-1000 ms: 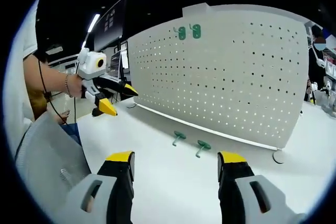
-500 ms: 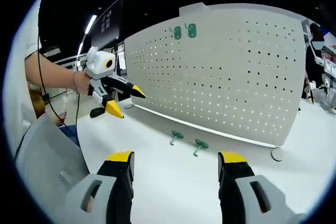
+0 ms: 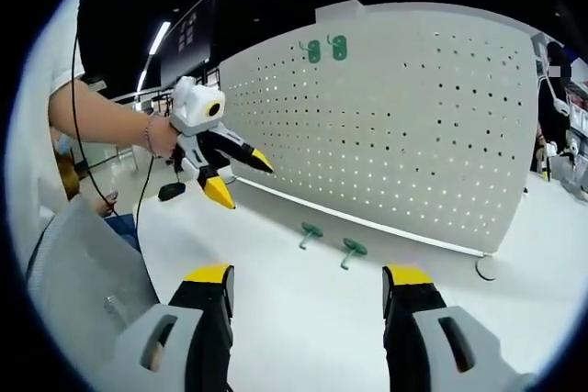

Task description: Insert the hook assembly into the mounting plate slot until the hook locks in place.

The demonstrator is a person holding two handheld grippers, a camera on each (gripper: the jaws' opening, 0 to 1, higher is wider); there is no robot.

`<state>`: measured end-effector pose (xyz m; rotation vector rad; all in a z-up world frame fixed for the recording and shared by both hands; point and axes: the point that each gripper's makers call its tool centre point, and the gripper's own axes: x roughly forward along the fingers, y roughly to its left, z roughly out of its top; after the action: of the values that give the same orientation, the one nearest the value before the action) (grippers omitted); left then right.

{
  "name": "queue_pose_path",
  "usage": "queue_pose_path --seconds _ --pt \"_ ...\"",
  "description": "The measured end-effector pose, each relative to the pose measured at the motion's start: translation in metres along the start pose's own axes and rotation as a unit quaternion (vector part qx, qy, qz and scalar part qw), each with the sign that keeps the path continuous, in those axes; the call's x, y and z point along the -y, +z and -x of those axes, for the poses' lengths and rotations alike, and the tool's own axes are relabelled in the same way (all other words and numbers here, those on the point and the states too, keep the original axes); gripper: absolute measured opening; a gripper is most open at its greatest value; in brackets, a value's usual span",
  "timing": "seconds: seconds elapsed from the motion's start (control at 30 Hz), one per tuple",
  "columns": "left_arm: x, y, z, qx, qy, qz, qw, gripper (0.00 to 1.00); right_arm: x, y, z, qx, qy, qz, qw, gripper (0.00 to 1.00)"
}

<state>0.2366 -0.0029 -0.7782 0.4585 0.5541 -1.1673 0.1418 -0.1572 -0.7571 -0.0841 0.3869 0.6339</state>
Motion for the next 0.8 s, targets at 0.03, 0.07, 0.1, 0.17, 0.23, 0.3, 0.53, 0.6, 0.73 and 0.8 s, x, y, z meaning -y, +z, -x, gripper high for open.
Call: queue_pose_path --seconds 0.03,0.07,0.1,0.17,0.23,0.3,0.53,0.6,0.73,0.8 --pt "-0.001 0.000 -0.002 -0.002 -0.001 -0.004 1.0000 0.72 0.000 0.000 0.000 -0.001 -0.001 0.000 1.0000 0.63" --pt "-0.001 0.001 -0.003 -0.002 -0.003 -0.006 1.0000 0.72 0.000 -0.001 0.000 -0.001 -0.001 0.000 1.0000 0.63" --pt "-0.002 0.001 -0.004 -0.003 -0.006 -0.006 1.0000 0.72 0.001 -0.001 0.001 -0.001 -0.003 -0.001 1.0000 0.63" --pt "-0.003 -0.001 -0.007 -0.009 -0.007 -0.015 0.9998 0.72 0.002 -0.002 0.001 -0.003 -0.005 -0.002 1.0000 0.63" --pt "-0.003 -0.002 -0.011 -0.012 -0.012 -0.015 0.9997 0.72 0.002 -0.002 0.002 -0.004 -0.006 -0.002 1.0000 0.63" --pt "-0.004 -0.003 -0.014 -0.016 -0.016 -0.017 0.9996 0.72 0.002 -0.002 0.003 -0.004 -0.008 -0.005 0.9999 0.63" --pt "-0.007 -0.009 -0.027 -0.038 -0.030 -0.036 0.9982 0.71 0.002 -0.002 0.004 -0.006 -0.011 -0.003 0.9999 0.63" --pt "-0.008 -0.011 -0.030 -0.044 -0.034 -0.039 0.9977 0.71 0.001 -0.004 0.004 -0.008 -0.010 -0.003 0.9999 0.63" --pt "-0.012 -0.015 -0.036 -0.057 -0.040 -0.047 0.9964 0.71 0.002 -0.005 0.004 -0.010 -0.011 -0.002 0.9999 0.63" --pt "-0.014 -0.018 -0.039 -0.064 -0.042 -0.049 0.9959 0.71 0.001 -0.004 0.004 -0.010 -0.012 -0.003 0.9999 0.63"
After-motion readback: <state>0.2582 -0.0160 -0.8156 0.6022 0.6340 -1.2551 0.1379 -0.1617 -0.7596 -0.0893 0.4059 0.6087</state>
